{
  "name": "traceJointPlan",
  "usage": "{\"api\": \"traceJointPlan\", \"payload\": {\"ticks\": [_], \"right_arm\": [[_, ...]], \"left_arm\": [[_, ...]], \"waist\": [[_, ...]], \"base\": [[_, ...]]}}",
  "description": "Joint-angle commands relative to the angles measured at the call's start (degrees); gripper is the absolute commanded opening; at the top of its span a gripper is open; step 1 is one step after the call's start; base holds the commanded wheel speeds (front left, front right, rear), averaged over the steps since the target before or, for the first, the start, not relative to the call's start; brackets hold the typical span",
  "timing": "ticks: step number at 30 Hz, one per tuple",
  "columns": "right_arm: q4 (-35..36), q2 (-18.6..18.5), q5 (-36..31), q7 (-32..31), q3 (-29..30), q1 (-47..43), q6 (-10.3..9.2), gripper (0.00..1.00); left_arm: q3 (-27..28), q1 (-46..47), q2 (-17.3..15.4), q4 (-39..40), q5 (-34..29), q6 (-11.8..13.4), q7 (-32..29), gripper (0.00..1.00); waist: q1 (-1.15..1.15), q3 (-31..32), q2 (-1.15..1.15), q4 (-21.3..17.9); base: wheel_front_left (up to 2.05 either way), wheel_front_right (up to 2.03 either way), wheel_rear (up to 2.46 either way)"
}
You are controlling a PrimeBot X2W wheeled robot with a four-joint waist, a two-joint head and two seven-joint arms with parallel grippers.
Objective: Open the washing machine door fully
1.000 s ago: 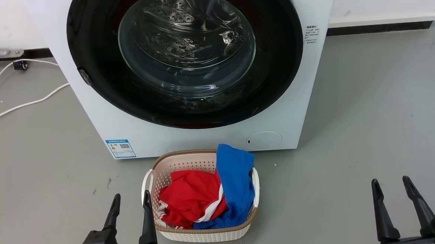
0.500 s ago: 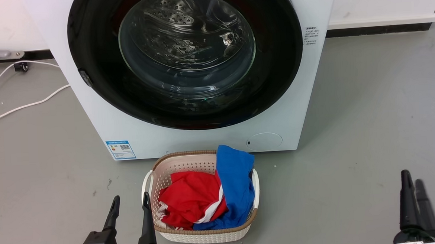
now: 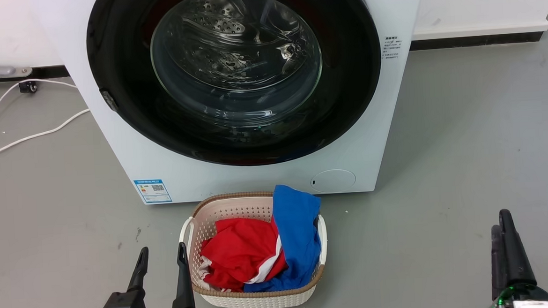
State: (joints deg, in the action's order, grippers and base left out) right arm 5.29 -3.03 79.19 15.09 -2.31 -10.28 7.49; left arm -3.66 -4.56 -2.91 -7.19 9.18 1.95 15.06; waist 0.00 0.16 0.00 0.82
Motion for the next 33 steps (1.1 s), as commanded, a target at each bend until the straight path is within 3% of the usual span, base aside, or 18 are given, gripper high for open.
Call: {"api": "traceJointPlan", "payload": {"ticks": [1, 6, 11, 15, 16, 17, 18, 33], "right_arm": [[1.25, -1.35, 4.65, -1.11, -0.51, -0.74, 0.00, 1.00], [3.09, -2.28, 11.97, -4.04, 0.98, -1.76, 0.00, 1.00], [3.33, -1.65, 20.20, -10.85, 4.31, -2.77, 0.01, 1.00], [1.88, -1.10, 21.58, -15.65, 6.86, -3.21, 0.01, 1.00], [0.64, -0.44, 21.08, -18.63, 8.27, -3.23, 0.01, 0.71], [0.32, -0.33, 20.37, -19.09, 8.34, -3.19, 0.01, 0.07], [0.05, -0.24, 19.66, -19.41, 8.33, -3.10, 0.01, 0.00], [-1.90, 0.18, 16.48, -19.00, 10.04, 0.56, 0.01, 0.00]], "left_arm": [[0.09, -0.48, 0.02, 0.34, -0.47, 0.04, 0.18, 1.00], [0.25, -0.64, 0.01, 0.48, -0.40, 0.11, 0.18, 1.00], [0.51, -0.50, 0.02, 0.53, -0.31, -0.03, 0.18, 1.00], [0.57, -0.41, 0.02, 0.42, -0.32, -0.13, 0.18, 1.00], [0.59, -0.51, 0.02, 0.33, -0.23, -0.09, 0.18, 1.00], [0.59, -0.54, 0.02, 0.34, -0.19, -0.04, 0.17, 1.00], [0.58, -0.59, 0.02, 0.38, -0.15, 0.00, 0.17, 1.00], [0.52, -0.03, 0.02, 2.56, -1.25, 0.81, 0.17, 1.00]], "waist": [[0.00, 0.02, 0.00, 0.02], [0.00, 0.04, 0.00, 0.01], [0.00, -0.06, 0.00, 0.06], [0.00, -0.13, 0.00, 0.16], [0.00, -0.14, 0.00, 0.20], [0.00, -0.14, 0.00, 0.20], [0.00, -0.14, 0.00, 0.19], [0.00, -1.32, 0.00, 0.27]], "base": [[0.00, 0.00, 0.00], [0.00, 0.00, 0.00], [0.00, 0.00, 0.00], [0.00, 0.00, 0.00], [0.00, 0.00, 0.00], [0.00, 0.00, 0.00], [0.00, 0.00, 0.00], [0.00, 0.00, 0.00]]}}
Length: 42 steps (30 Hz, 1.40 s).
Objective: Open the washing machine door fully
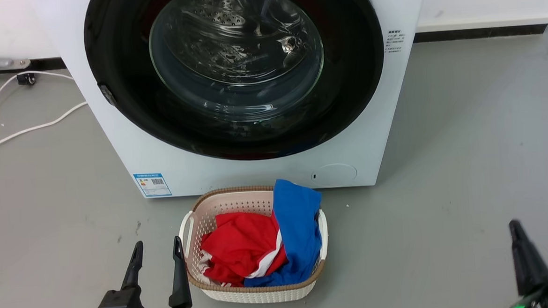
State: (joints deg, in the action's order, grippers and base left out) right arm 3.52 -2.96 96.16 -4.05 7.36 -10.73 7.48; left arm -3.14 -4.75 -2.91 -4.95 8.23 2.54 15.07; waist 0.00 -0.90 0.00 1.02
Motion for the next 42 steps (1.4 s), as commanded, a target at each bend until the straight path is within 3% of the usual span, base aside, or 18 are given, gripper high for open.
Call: {"api": "traceJointPlan", "payload": {"ticks": [1, 7, 18, 29, 42], "right_arm": [[-0.32, 0.11, -0.64, 0.12, 0.87, 1.94, 0.02, 0.00], [-4.31, -2.36, -1.65, -0.86, 6.78, 11.55, 0.02, 0.00], [-12.36, -11.56, -0.66, -6.22, 13.57, 29.78, 0.02, 0.00], [-19.16, -20.54, -4.44, -13.39, 9.62, 47.62, 0.02, 0.00], [-26.31, -26.09, -9.91, -21.84, -0.08, 64.50, 0.02, 0.00]], "left_arm": [[-0.04, 0.39, 0.02, 0.54, -0.51, 0.34, 0.16, 1.00], [0.05, 2.75, 0.02, 2.17, -2.43, 1.79, 0.16, 1.00], [-0.45, 7.88, 0.02, 4.39, -4.97, 3.20, 0.16, 1.00], [-1.76, 13.13, 0.02, 6.02, -4.70, 3.98, 0.16, 1.00], [-4.00, 16.97, 0.02, 7.27, -2.89, 5.55, 0.16, 1.00]], "waist": [[0.00, -0.64, 0.00, 0.14], [0.00, -5.02, 0.00, 1.37], [0.00, -13.12, 0.00, 3.31], [0.00, -21.93, 0.00, 5.99], [0.00, -29.34, 0.00, 9.48]], "base": [[0.00, 0.00, 0.00], [0.00, 0.00, 0.00], [0.00, 0.00, 0.00], [0.00, 0.00, 0.00], [0.00, 0.00, 0.00]]}}
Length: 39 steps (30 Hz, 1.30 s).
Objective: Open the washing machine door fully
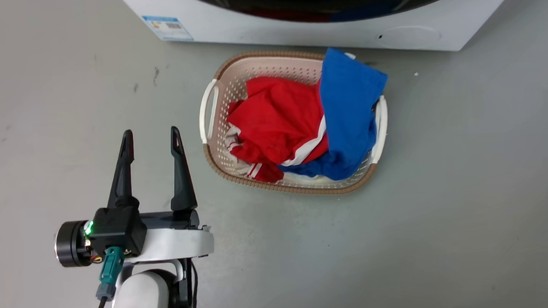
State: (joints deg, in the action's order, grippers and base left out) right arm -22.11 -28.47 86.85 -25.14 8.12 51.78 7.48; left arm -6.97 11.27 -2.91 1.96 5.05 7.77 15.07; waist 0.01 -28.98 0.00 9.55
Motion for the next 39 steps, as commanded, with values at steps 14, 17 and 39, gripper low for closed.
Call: {"api": "traceJointPlan", "payload": {"ticks": [14, 17, 39], "right_arm": [[-5.92, -1.33, -7.82, -7.28, -8.13, 13.86, 0.03, 0.00], [-5.95, -0.67, -8.97, -7.87, -8.88, 14.70, 0.03, 0.00], [9.32, 2.00, -7.80, -13.16, -12.35, 0.15, 0.16, 0.00]], "left_arm": [[-2.04, 3.14, 0.01, 0.73, 2.41, 1.20, 0.16, 1.00], [-2.35, 3.31, 0.01, 0.74, 2.61, 1.27, 0.16, 1.00], [-1.18, 2.43, 0.01, -0.37, 1.67, 0.47, 0.16, 1.00]], "waist": [[-0.01, -5.79, 0.00, 3.37], [-0.01, -6.26, 0.00, 3.70], [-0.01, -3.82, 0.00, 2.22]], "base": [[0.00, 0.00, 0.00], [0.00, 0.00, 0.00], [0.00, 0.00, 0.00]]}}
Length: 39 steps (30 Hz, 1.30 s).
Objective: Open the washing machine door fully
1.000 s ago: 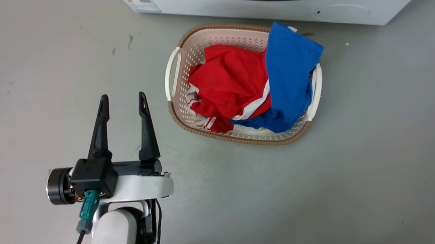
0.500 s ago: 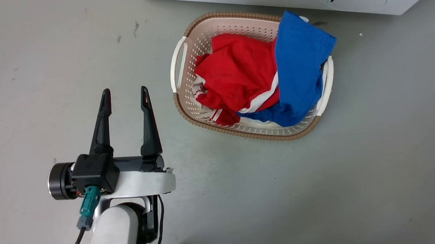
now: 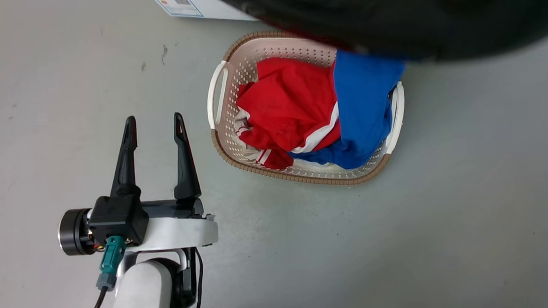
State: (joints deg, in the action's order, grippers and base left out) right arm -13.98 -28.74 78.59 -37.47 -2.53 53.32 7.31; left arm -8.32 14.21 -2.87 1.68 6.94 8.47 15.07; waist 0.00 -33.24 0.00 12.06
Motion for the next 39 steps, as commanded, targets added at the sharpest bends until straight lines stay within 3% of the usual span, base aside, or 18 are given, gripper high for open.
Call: {"api": "traceJointPlan", "payload": {"ticks": [1, 9, 18, 39], "right_arm": [[2.16, 1.91, 0.76, -0.69, -1.51, -2.52, 0.27, 0.00], [10.27, 0.24, 1.87, -1.32, -2.78, -11.39, 0.25, 0.00], [16.87, 0.96, 3.25, -0.92, -4.60, -18.77, 0.26, 0.00], [21.54, 5.91, 5.49, 2.95, -14.57, -29.41, 0.26, 0.00]], "left_arm": [[0.17, -0.61, -0.02, -0.13, -0.24, -0.20, 0.16, 1.00], [1.02, -1.69, -0.02, -0.46, -0.81, -0.76, 0.16, 1.00], [1.32, -2.38, -0.02, -0.69, -1.17, -0.85, 0.16, 1.00], [1.62, -5.28, -0.02, -1.91, -2.72, -1.75, 0.16, 1.00]], "waist": [[0.00, 0.73, 0.00, -0.41], [0.00, 3.06, 0.00, -1.42], [0.00, 4.55, 0.00, -2.12], [0.00, 11.13, 0.00, -2.30]], "base": [[0.00, 0.00, 0.00], [0.00, 0.00, 0.00], [0.00, 0.00, 0.00], [0.00, 0.00, 0.00]]}}
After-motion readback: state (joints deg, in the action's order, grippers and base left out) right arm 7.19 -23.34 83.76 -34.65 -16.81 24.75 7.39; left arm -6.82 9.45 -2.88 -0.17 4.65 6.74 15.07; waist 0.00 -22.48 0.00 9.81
